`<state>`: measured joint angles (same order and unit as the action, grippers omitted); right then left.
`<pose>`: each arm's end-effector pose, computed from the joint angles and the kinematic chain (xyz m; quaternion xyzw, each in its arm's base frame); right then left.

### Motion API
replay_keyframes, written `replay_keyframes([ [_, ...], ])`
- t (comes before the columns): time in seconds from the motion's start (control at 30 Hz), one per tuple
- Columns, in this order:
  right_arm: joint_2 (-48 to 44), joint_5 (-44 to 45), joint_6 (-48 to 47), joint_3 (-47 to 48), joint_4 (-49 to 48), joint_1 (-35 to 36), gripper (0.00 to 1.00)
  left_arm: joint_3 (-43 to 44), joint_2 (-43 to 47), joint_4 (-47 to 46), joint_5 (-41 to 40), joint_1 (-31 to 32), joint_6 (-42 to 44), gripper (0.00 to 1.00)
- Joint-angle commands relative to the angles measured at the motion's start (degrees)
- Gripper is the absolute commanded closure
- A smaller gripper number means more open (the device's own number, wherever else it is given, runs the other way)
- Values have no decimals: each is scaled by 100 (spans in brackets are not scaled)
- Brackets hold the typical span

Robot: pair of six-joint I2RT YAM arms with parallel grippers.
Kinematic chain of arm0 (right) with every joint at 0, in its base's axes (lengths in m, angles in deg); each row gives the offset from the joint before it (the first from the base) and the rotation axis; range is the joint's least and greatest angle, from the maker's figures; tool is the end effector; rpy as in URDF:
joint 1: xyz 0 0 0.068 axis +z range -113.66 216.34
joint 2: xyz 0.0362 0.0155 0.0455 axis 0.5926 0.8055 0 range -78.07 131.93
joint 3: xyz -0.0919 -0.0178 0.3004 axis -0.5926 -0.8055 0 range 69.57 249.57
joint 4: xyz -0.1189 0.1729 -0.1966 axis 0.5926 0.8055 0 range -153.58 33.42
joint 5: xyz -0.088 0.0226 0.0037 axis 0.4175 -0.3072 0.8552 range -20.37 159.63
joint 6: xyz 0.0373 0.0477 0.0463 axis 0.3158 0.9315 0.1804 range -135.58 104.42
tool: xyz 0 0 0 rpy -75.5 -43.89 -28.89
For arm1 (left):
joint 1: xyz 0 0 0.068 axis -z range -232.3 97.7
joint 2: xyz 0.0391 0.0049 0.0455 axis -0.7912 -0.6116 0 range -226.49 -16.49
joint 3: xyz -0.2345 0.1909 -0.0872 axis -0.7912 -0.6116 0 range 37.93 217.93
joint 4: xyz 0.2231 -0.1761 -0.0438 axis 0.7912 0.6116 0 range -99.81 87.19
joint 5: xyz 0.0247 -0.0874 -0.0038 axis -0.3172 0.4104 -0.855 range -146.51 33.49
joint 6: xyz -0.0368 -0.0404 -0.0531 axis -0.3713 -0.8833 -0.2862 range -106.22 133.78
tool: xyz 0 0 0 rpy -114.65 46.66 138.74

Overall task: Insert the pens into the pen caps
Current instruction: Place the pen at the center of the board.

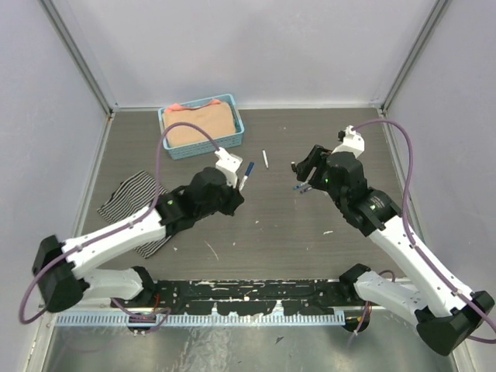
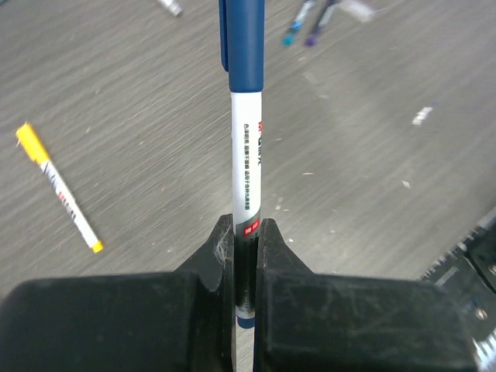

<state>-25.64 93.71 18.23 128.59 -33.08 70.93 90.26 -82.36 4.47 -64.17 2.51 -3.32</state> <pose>0.1947 0.1022 0.3938 0.1081 0.8206 0.1551 0.5394 0.1775 -0.2366 0.3239 0.2435 0.8197 -0.2562 0.4507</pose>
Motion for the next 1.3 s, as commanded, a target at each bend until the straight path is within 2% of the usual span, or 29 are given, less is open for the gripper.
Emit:
replay_keyframes([
  [0.0, 37, -1568, 93, -353, -305, -507, 28, 656, -1007, 1189, -1153, -152, -992, 100],
  [0.17, -217, -1801, 218, -621, -284, -569, 26, 1202, -2084, 1785, -1409, -466, -1539, 100],
  [0.33, -459, -1848, 262, -711, -91, -567, 26, 1349, -2825, 1863, -1208, -811, -1821, 100],
  [0.47, -576, -1846, 300, -784, 2, -567, 25, 1544, -3349, 1985, -1401, -894, -1878, 100],
  [0.67, -610, -1875, 296, -817, 35, -567, 25, 1587, -3627, 1914, -1391, -1066, -1904, 100],
  [0.83, -588, -1915, 277, -821, 38, -567, 25, 1570, -3738, 1832, -1462, -1154, -1747, 96],
  [1.27, -556, -1976, 260, -862, 45, -569, 25, 1648, -4095, 1601, -1275, -1315, -1441, 92],
])
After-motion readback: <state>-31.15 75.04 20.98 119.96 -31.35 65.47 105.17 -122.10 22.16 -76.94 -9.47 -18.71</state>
